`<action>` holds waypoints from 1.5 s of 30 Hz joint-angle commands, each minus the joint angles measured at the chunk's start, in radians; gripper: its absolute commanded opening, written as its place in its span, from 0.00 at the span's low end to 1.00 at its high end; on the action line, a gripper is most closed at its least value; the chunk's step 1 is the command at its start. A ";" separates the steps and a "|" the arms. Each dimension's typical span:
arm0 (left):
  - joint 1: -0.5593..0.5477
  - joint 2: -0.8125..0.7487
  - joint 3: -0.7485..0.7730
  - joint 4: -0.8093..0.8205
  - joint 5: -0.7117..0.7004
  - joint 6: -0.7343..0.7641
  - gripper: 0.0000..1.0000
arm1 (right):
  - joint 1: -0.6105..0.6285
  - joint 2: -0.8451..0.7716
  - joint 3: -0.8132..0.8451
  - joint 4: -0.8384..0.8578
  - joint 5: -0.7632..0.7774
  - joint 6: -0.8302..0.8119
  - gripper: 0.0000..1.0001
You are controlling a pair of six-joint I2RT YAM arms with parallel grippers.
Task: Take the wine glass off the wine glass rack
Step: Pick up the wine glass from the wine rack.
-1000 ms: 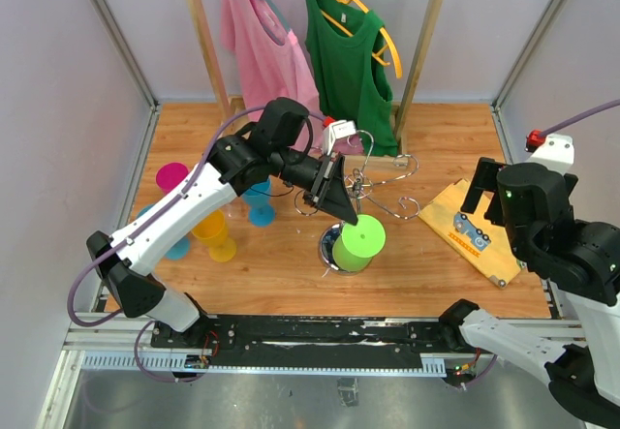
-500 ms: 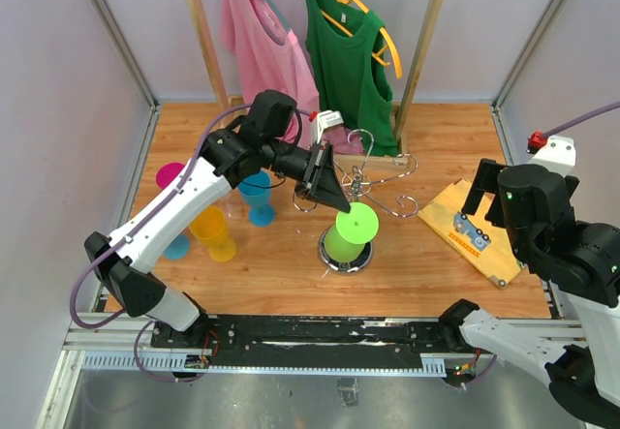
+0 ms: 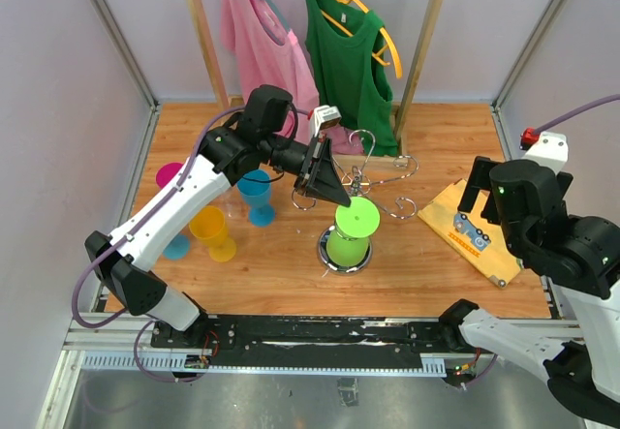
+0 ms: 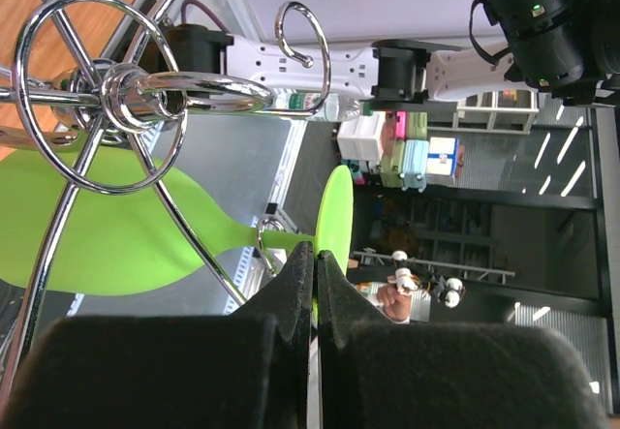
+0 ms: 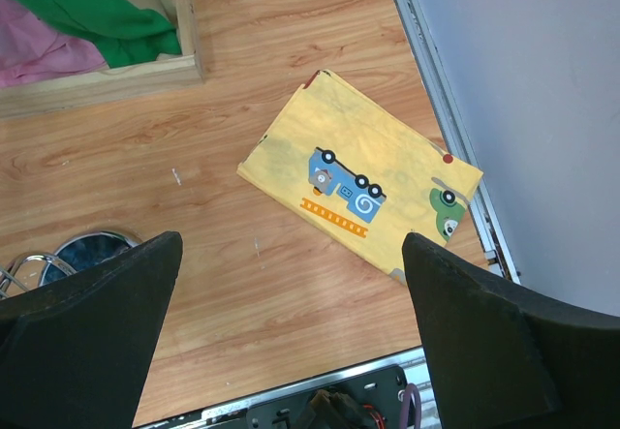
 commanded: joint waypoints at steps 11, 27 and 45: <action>0.020 -0.034 -0.060 0.041 0.041 -0.026 0.00 | -0.029 0.003 0.007 -0.013 0.025 0.009 0.99; 0.020 -0.066 -0.054 0.028 0.064 -0.011 0.00 | -0.029 0.002 0.014 -0.013 0.016 0.011 0.99; 0.020 -0.110 -0.102 0.024 0.086 0.005 0.00 | -0.029 -0.002 -0.008 -0.014 0.010 0.023 0.99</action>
